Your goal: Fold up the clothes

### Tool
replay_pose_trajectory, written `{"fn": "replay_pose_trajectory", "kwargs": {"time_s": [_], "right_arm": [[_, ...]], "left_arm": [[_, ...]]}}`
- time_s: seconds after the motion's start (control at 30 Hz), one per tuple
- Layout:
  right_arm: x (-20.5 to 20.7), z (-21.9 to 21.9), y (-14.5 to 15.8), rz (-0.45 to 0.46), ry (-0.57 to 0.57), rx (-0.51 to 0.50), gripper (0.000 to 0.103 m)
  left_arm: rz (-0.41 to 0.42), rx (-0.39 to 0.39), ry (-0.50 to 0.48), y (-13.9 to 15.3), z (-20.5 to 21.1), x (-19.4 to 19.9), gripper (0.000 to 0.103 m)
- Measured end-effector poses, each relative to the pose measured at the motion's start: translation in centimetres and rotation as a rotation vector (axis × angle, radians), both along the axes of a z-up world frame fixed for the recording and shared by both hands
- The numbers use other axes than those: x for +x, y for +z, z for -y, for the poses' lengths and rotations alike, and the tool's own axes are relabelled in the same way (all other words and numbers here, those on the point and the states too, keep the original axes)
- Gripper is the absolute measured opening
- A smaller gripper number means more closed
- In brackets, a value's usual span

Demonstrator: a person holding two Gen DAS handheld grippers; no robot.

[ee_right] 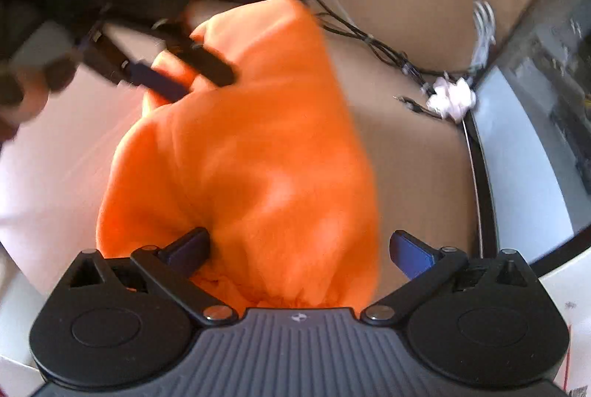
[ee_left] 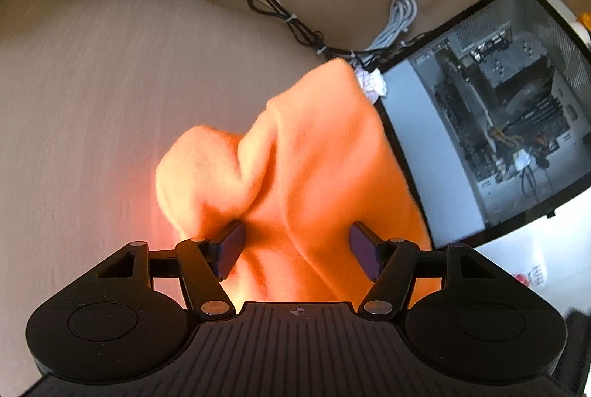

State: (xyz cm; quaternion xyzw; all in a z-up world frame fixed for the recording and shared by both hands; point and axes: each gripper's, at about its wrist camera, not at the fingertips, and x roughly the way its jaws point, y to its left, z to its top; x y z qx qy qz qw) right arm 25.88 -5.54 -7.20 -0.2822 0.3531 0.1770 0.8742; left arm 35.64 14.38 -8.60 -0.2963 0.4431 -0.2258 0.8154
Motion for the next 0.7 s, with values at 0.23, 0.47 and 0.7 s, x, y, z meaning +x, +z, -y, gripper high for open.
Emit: {"fn": "replay_pose_trajectory", "kwargs": {"time_s": [0.23,0.47,0.7], "right_arm": [[-1.5,-1.2,-0.2,0.022,-0.074,0.007,0.103],[-0.6,5.8,6.6,0.026,-0.292,0.457,0.103],[0.7,3.4,0.0,0.094,-0.408,0.245,0.103]], "left_arm": [[0.001,-0.008,-0.013,-0.2,-0.4,0.0,0.070],[0.015,-0.018,-0.025,-0.5,-0.4,0.1,0.071],[-0.006,-0.040,-0.048,-0.1,-1.0,0.7,0.070]]}}
